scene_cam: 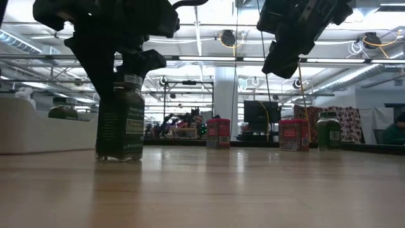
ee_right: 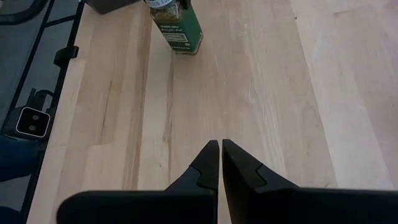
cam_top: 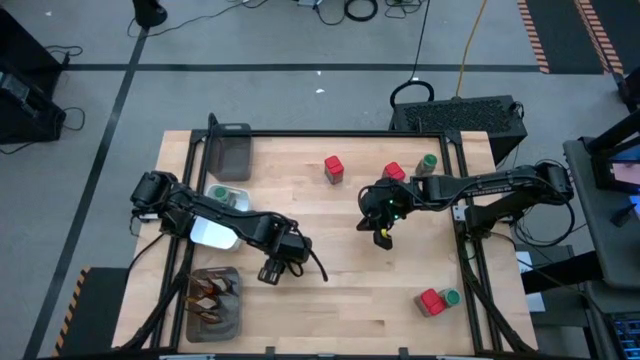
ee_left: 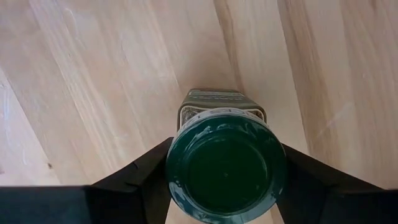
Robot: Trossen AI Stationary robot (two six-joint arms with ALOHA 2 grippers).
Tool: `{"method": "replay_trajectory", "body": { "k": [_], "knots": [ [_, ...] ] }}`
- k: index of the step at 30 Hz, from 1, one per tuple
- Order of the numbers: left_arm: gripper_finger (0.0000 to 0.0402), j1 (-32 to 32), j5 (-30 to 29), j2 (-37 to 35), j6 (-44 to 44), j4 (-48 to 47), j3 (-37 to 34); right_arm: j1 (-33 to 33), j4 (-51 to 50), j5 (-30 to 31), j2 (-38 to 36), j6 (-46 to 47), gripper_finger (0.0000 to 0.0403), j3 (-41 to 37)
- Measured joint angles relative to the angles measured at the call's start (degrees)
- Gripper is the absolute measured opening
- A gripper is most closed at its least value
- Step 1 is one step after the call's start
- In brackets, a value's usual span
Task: Sort spices by type
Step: Put the green seasoning bottle into the white bin
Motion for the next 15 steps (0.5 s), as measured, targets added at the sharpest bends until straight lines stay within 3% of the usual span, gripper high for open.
{"method": "replay_trajectory", "body": {
  "k": [15],
  "knots": [
    [0.0232,0.24,0.20,-0.66,-2.99,-0.72,0.09,0.00,-0.02,-0.01,0.00,-0.18,0.0000,0.00]
  ]
}}
